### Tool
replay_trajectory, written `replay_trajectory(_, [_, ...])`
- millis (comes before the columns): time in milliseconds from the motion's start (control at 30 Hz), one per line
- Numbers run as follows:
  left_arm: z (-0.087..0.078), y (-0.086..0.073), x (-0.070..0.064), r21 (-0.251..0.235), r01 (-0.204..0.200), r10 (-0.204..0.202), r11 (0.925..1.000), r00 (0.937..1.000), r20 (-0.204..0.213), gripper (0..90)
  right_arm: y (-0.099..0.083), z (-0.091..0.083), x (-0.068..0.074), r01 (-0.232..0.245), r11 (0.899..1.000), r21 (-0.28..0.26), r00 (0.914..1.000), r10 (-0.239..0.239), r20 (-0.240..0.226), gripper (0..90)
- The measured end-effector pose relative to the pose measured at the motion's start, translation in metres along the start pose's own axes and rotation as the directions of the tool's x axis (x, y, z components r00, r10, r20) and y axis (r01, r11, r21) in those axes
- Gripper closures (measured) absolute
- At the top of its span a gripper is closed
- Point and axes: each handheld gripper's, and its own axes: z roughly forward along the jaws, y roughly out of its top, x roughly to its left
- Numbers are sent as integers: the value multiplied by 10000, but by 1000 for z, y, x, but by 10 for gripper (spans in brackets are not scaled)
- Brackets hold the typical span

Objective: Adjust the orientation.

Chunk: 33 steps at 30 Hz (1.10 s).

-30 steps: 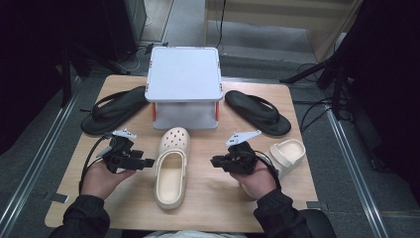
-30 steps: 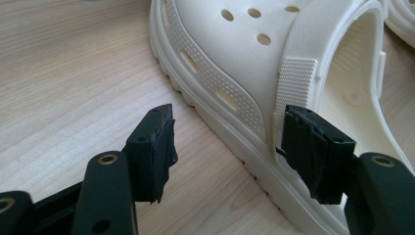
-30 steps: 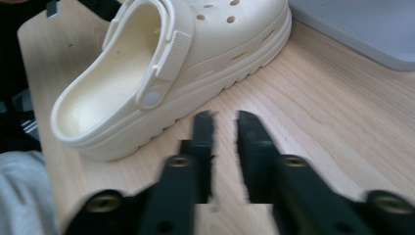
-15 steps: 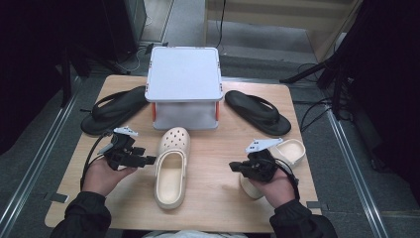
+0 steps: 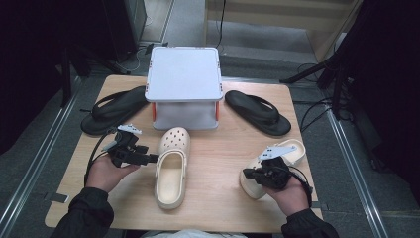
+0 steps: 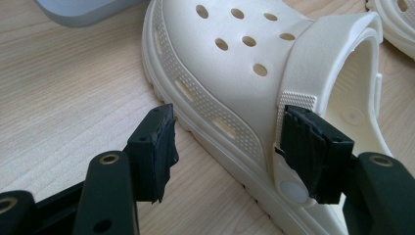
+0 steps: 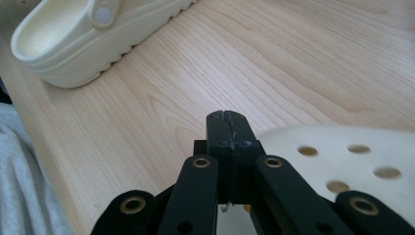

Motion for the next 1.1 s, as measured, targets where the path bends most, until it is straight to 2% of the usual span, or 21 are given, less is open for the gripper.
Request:
replay_trajectory(233, [2, 3, 3, 30, 32, -32, 10000, 10000, 56, 386, -17, -14, -8, -442, 9990, 10, 9984, 441, 352, 900])
replay_trajectory(267, [2, 3, 3, 75, -42, 42, 10000, 10000, 51, 386, -20, -16, -9, -451, 9990, -15, 9983, 452, 369, 900])
replay_trajectory(433, [4, 5, 6, 100, 73, -74, 9999, 9999, 111, 388, -31, -25, -10, -732, 9973, 35, 9963, 730, 446, 900])
replay_trajectory(600, [5, 7, 6, 133, 11, -12, 9999, 10000, 68, 391, -39, -30, -10, -583, 9981, 195, 9966, 570, 595, 900])
replay_trajectory(700, [5, 6, 7, 125, 32, -33, 9999, 10000, 73, 392, -44, -33, -13, -684, 9974, 206, 9953, 668, 705, 900])
replay_trajectory(767, [5, 6, 6, 124, 24, -25, 9999, 10000, 73, 392, -46, -31, -15, -631, 9970, 445, 9959, 600, 676, 900])
replay_trajectory(1100, [5, 5, 5, 102, 90, -91, 9999, 10000, 33, 395, -36, -20, -12, -411, 9986, 322, 9985, 398, 385, 900])
